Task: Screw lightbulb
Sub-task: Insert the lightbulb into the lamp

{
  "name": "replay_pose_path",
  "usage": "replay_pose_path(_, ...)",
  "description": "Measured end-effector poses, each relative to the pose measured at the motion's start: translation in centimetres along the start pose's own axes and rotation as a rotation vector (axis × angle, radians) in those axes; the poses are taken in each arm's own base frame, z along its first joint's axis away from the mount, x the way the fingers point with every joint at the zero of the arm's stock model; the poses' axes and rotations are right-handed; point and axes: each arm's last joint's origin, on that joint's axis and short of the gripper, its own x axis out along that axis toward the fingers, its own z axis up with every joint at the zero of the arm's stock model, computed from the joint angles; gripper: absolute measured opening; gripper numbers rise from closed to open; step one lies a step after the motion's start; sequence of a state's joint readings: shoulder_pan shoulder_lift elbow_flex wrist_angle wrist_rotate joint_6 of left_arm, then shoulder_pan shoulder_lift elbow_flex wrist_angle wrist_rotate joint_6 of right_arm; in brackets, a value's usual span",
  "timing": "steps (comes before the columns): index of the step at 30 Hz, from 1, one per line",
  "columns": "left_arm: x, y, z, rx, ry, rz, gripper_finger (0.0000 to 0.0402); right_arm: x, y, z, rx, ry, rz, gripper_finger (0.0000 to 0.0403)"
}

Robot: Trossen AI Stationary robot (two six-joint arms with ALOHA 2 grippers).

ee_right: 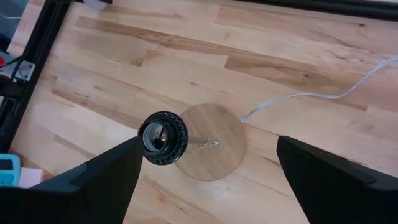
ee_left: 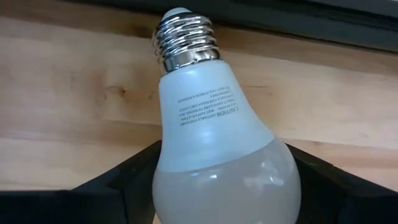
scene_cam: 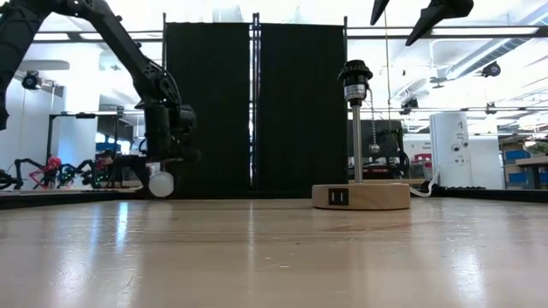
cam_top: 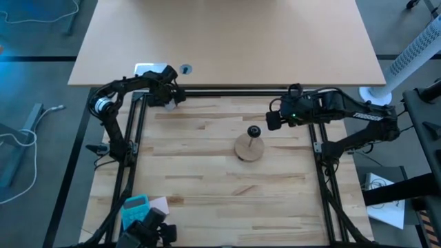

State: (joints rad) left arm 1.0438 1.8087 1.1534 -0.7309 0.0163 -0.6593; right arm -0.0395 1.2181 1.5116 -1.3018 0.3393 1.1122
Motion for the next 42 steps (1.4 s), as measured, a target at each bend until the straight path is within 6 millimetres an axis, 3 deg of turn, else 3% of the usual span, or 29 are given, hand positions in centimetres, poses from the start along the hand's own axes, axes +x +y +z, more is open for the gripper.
replay_pose_path(6,-1.8,-1.6,-1.3,0.093,-0.027,-0.07,0.0265,-0.9,-0.7,0.2,-0.067,-0.046,0.01,0.0364)
replay_pose_path(10,-3.5,-3.9,-3.6,0.218,-0.065,-0.13,0.0265,-2.0,-1.4,0.3,-0.084,-0.097,0.02,0.0364)
replay_pose_path(19,-7.4,-10.8,-10.8,0.499,-0.234,-0.416,0.0264,-3.8,-2.4,0.6,-0.138,-0.156,0.094,0.0364)
replay_pose_path(24,-9.5,-13.5,-15.6,0.596,-0.333,-0.551,0.0263,-4.4,-2.5,0.4,-0.195,-0.145,0.144,0.0364)
replay_pose_path(33,-13.8,-15.6,-23.8,0.664,-0.544,-0.597,0.0263,-4.7,-1.9,-0.6,-0.324,-0.086,0.217,0.0364)
replay_pose_path(42,-18.9,-16.1,-27.4,0.742,-0.634,-0.604,0.0263,-5.5,-0.1,-1.5,-0.398,-0.078,0.404,0.0364)
